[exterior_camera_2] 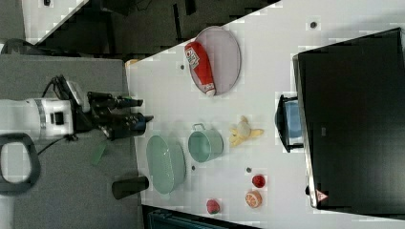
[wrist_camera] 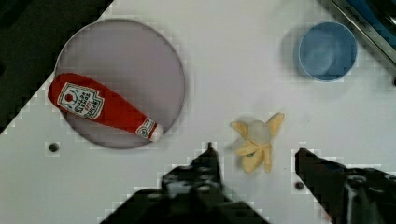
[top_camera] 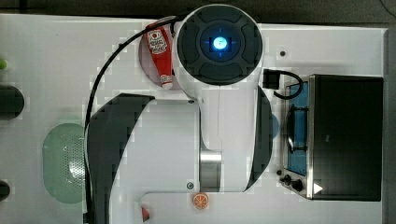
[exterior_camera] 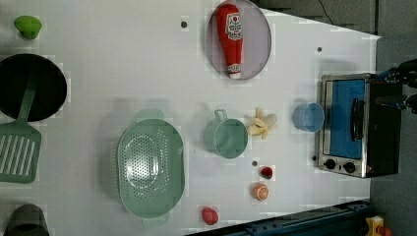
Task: Pick banana from table and place on oven.
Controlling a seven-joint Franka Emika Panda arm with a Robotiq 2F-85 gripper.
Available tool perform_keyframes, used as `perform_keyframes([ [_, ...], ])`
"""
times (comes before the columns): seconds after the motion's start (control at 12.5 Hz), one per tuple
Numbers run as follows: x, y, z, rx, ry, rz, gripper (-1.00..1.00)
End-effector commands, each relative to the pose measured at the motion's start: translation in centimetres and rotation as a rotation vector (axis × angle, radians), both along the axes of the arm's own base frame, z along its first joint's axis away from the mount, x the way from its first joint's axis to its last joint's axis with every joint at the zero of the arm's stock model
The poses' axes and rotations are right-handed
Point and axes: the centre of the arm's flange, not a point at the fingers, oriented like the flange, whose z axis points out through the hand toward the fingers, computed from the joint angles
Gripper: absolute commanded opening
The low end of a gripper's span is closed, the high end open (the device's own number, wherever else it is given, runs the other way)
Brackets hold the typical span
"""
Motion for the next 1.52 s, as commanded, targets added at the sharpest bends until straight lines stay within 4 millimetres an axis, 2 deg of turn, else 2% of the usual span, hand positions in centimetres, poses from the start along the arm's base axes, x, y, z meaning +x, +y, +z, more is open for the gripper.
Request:
perform_keyframes([
  [0.08, -14.7, -2.5, 3.3, 0.032, 0.009, -0.136, 0.59],
  [0.24, -14.7, -2.6, 3.1, 0.033, 0.011, -0.137, 1.0],
  [0.48, -14.2, -2.5, 1.9, 0.032, 0.024, -0.136, 1.0],
  [0.64, -13.0, -2.5, -1.0, 0.03, 0.028, -0.136, 1.0],
  [0.8, -11.8, -2.2, -5.0, 0.027, 0.026, -0.132, 1.0],
  [1.04, -10.5, -1.7, -12.5, 0.021, 0.022, -0.121, 1.0],
  [1.36, -10.1, -1.4, -22.3, 0.017, 0.019, -0.114, 1.0],
  [1.52, -9.5, -1.1, -26.0, 0.015, 0.049, -0.108, 1.0],
])
